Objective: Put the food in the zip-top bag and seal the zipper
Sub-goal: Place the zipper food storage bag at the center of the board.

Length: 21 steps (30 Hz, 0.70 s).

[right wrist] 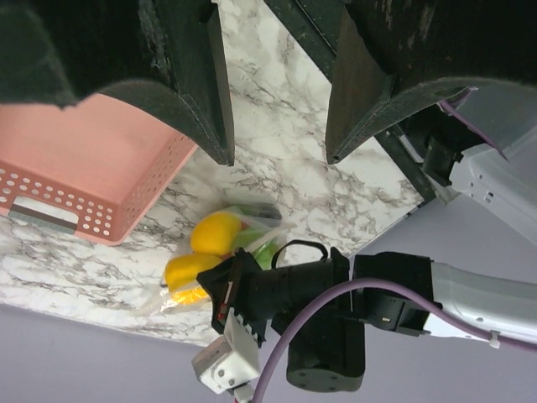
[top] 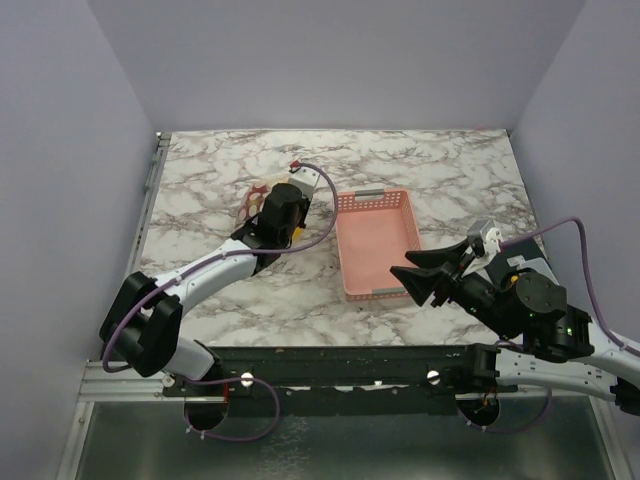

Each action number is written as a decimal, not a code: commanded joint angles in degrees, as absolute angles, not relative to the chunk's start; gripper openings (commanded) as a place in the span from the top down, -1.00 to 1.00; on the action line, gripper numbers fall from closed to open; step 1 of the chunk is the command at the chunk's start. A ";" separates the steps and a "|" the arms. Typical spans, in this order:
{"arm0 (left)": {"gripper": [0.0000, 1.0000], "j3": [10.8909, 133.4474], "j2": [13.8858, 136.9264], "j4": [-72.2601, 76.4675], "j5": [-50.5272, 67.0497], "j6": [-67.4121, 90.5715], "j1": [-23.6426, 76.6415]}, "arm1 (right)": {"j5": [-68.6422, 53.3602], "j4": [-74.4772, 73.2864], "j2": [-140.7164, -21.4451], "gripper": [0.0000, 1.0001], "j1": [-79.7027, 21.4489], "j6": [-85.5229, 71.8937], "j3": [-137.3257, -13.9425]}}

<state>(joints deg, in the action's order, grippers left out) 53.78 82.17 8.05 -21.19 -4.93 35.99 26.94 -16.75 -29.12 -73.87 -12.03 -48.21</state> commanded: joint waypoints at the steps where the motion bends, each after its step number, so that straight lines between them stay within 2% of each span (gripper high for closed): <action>1: 1.00 47.42 79.53 10.41 -19.04 6.78 38.88 | 27.19 -17.82 -28.52 -0.06 -73.97 -13.79 -47.74; 12: 1.00 33.24 72.52 12.33 -20.54 18.23 41.39 | 30.88 -22.32 -29.25 -0.07 -73.94 -18.07 -49.43; 16: 0.97 30.90 67.97 10.97 -20.38 19.05 41.39 | 32.81 -23.34 -29.68 -0.15 -73.96 -20.12 -49.03; 21: 0.45 31.20 63.96 6.98 -18.39 20.30 41.37 | 34.95 -23.54 -30.71 -0.30 -73.98 -21.64 -48.12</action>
